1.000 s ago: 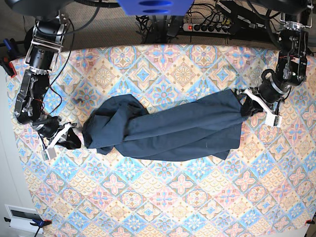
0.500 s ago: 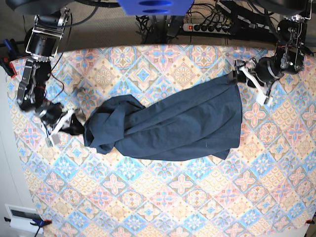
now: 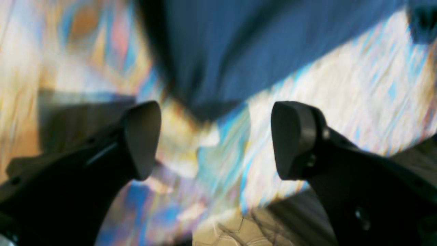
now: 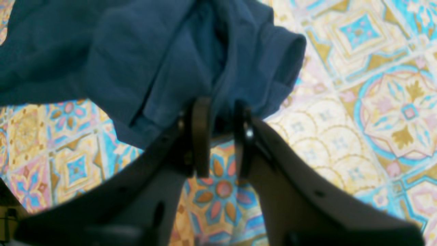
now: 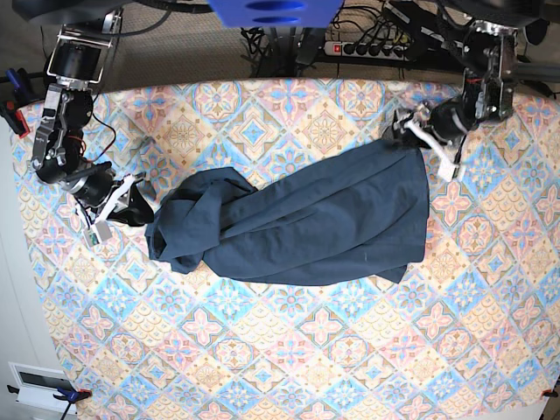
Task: Layout the t-shirt on the table in an organized manner, then fold the t-shirt properly
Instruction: 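Release the shirt and regrasp its ends with both grippers, then grasp the shirt end with the right gripper while left holds the other end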
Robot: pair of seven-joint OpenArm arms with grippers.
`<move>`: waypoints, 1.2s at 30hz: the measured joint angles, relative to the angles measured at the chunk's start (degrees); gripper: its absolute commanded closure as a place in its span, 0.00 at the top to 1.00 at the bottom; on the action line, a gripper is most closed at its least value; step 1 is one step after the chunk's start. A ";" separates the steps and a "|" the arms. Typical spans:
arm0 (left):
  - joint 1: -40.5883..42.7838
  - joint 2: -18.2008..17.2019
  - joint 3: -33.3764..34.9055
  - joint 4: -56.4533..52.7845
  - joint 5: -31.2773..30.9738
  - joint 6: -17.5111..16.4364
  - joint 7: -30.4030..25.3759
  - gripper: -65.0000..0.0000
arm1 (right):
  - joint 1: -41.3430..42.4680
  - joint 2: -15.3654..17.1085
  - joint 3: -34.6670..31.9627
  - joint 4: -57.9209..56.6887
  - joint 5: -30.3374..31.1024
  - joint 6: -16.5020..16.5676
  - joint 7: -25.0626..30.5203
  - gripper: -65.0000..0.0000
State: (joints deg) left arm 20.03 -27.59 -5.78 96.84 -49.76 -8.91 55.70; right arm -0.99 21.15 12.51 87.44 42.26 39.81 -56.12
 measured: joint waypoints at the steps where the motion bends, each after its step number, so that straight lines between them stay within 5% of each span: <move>1: -1.07 1.20 0.00 -0.35 0.79 0.09 -0.20 0.76 | -0.07 0.00 0.02 0.00 -0.02 0.00 0.00 0.18; 5: -3.63 5.40 0.33 -1.03 4.98 0.09 -0.85 0.68 | -0.74 0.52 1.31 0.00 -0.04 0.00 -0.22 0.18; 9: -5.55 6.08 5.88 -0.44 3.72 -2.78 1.09 0.06 | -0.61 0.96 1.79 0.07 -0.04 0.00 -0.26 0.18; 10: -5.33 6.56 5.99 0.35 3.02 -3.96 1.68 0.00 | -0.63 0.92 1.86 0.07 0.11 0.02 -0.22 0.18; 17: -6.08 5.64 -9.55 5.84 -9.01 -3.82 0.79 0.00 | -2.49 2.51 4.48 1.33 -1.22 -0.63 -6.43 0.18; 22: -6.99 3.32 -14.05 4.22 -15.91 -4.48 2.08 0.00 | -1.73 1.95 0.79 8.90 1.27 0.26 -5.03 0.22; 27: -6.99 1.68 -16.11 3.02 -16.28 -3.85 1.46 0.00 | -2.05 2.03 -2.10 9.33 -0.02 0.04 -6.38 0.35; 36: -6.69 1.92 -15.74 3.02 -16.20 -3.98 1.75 0.00 | -2.23 1.88 -12.55 17.88 0.39 0.07 -5.40 0.31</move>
State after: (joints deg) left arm 13.34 -25.67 -21.52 99.85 -65.95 -12.88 57.45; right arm -3.22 23.03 -0.03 105.32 42.65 39.88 -61.52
